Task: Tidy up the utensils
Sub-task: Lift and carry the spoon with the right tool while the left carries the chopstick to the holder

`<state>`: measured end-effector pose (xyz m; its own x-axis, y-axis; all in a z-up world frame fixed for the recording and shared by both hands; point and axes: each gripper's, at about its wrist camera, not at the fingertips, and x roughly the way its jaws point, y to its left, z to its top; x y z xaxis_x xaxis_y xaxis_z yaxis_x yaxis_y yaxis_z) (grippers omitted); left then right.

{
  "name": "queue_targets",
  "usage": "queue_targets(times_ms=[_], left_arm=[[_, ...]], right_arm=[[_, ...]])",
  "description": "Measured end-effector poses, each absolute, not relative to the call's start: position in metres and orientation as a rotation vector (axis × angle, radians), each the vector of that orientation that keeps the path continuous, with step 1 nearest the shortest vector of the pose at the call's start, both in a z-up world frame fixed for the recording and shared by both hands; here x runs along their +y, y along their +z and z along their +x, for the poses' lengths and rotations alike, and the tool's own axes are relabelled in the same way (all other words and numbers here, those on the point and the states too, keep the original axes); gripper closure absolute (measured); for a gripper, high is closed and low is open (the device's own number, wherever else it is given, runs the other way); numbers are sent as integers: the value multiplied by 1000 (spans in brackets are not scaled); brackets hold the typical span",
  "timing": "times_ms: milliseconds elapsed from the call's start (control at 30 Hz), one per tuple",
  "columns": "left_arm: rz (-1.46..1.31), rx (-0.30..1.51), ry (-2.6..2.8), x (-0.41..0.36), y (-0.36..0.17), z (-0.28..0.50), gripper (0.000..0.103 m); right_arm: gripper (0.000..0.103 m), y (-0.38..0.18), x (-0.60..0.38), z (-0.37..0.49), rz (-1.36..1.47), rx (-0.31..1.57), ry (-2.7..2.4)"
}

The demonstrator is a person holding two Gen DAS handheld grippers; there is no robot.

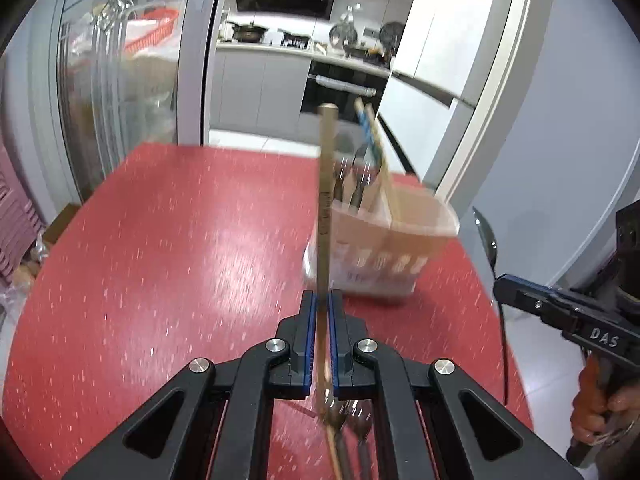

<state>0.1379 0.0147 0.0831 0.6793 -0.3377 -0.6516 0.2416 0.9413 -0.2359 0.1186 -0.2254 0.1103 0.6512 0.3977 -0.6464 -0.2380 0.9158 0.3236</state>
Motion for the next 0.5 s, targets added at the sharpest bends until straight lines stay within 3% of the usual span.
queue_targets(times_ms=[500], left_arm=[[-173, 620, -345, -2, 163, 192, 71]], right_arm=[[91, 162, -250, 193, 256, 625, 346]])
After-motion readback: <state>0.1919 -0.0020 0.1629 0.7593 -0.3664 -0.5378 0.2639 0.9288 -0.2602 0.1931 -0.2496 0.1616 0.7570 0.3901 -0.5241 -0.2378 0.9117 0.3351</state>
